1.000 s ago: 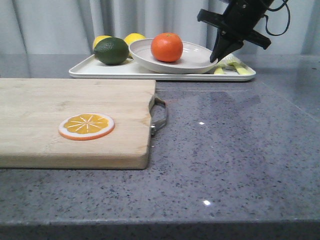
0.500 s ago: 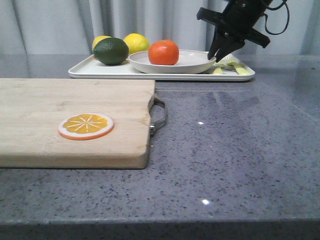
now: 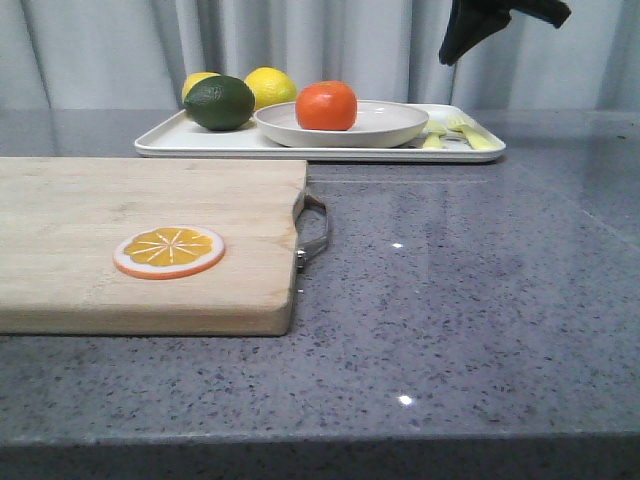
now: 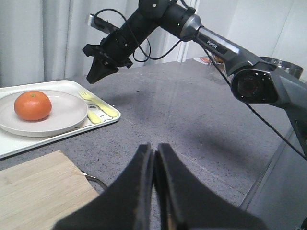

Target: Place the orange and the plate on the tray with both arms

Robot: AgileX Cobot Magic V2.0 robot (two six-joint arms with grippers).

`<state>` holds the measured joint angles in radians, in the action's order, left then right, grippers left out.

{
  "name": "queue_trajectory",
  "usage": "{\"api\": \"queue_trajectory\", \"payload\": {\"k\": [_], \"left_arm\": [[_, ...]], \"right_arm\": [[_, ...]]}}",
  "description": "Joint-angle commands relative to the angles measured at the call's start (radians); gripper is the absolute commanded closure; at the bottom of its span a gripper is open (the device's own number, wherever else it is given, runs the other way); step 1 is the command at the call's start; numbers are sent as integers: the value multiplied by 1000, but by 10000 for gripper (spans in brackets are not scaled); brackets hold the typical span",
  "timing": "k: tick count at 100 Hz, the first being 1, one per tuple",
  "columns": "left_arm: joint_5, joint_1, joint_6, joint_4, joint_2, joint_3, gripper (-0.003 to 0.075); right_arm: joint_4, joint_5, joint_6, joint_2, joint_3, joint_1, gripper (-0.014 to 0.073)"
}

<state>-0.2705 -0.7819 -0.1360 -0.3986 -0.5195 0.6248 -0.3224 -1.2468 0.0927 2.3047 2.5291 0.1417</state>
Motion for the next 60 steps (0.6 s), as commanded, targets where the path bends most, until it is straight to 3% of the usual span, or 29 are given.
{"api": "queue_trajectory", "payload": {"k": [1,39,60], "left_arm": [[74,2,-1,-16,-5,25,740],[74,2,-1,-16,-5,25,741],[71,2,-1,-16,-5,25,741]], "right_arm": [[35,-62,-8,-109,33,11,634],[51,-85,-8,-224,21,77,633],[51,-85,-27,-333,-123,77,633]]}}
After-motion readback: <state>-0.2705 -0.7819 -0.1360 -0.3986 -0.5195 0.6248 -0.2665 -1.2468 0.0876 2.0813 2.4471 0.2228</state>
